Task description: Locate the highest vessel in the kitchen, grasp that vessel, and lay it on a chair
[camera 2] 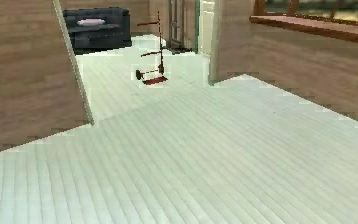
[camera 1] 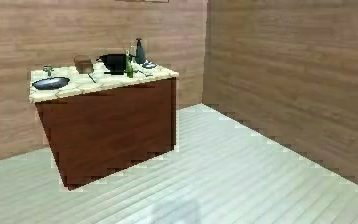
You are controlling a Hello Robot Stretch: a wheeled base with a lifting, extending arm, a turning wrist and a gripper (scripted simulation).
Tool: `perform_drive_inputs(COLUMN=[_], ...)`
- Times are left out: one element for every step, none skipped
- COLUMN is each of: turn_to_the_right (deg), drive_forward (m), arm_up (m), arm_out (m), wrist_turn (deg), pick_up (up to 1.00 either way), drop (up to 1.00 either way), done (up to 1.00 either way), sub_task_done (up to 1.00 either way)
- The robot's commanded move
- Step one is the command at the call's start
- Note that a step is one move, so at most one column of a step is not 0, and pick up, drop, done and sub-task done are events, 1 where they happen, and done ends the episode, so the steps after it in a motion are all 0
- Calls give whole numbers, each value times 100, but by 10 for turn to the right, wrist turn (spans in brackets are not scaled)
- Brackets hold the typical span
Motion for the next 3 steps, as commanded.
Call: perform_drive_inputs(turn_to_the_right=[0,0,-450], drive_forward=[100,15,0], arm_up=[0,0,0], arm_out=[0,0,0], wrist_turn=[0,0,0], pick_up=[0,0,0], drop=[0,0,0], done=[0,0,0], sub_task_done=[0,0,0])
